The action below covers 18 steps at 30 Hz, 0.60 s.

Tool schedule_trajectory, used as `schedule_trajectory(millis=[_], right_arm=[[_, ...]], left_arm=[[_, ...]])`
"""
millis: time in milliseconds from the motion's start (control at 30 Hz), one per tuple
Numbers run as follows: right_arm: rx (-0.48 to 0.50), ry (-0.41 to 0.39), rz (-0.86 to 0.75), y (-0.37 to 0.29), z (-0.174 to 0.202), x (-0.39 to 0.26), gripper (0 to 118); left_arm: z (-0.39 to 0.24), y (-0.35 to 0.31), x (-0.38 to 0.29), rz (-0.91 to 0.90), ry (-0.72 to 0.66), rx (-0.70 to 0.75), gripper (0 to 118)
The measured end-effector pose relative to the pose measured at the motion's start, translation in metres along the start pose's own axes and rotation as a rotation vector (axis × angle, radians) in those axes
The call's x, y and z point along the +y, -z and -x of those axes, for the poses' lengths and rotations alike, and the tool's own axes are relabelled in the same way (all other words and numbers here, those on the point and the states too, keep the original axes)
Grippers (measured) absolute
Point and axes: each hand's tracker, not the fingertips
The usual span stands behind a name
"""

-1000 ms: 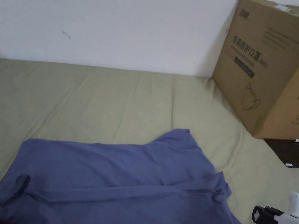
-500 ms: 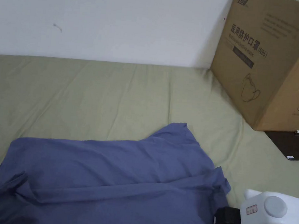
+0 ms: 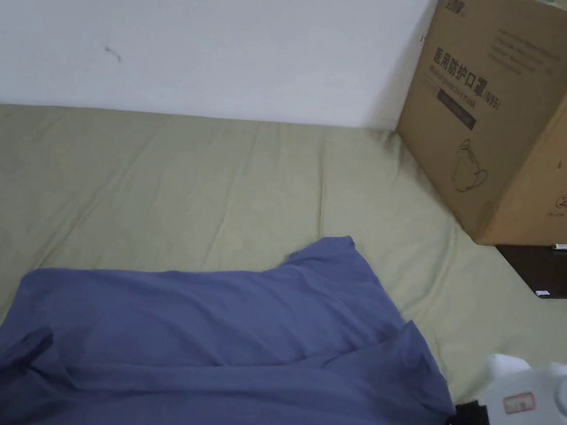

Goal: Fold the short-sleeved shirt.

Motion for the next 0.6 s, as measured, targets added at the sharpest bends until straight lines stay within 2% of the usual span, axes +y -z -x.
schedule_trajectory(millis=[100,200,300,333,367,400,433,467,500,600], right_arm=[[0.020,0.008,0.010,-0.022,-0.002,-0.033,7],[0.057,0.028,0.050,-0.029,-0.003,-0.062,7],[0.062,0.027,0.033,-0.016,-0.009,-0.081,8],[0.042,0.044,-0.021,-0.016,-0.004,-0.084,12],[0.005,0.062,-0.044,-0.016,-0.004,-0.086,42],[-0.012,0.074,-0.052,-0.017,-0.003,-0.088,84],[-0.002,0.081,-0.058,-0.023,-0.003,-0.088,114],[0.040,0.107,-0.148,-0.033,-0.003,-0.087,116],[0.065,0.092,-0.138,-0.039,-0.001,-0.088,116],[0.118,0.074,-0.202,-0.073,0.022,-0.084,116]], left_arm=[[0.002,-0.021,-0.026,0.055,0.091,-0.013,6],[0.004,-0.034,-0.055,0.088,0.098,-0.023,6],[0.015,-0.033,-0.079,0.085,0.001,-0.083,7],[0.019,-0.033,-0.084,0.065,-0.061,-0.108,12],[0.022,-0.035,-0.088,0.060,-0.101,-0.116,41],[0.022,-0.037,-0.091,0.058,-0.099,-0.118,78],[0.022,-0.039,-0.093,0.051,-0.087,-0.116,111],[0.025,-0.053,-0.092,-0.032,-0.055,-0.101,115],[0.023,-0.058,-0.090,-0.038,-0.054,-0.129,110],[0.017,-0.074,-0.084,-0.049,-0.068,-0.116,111]])
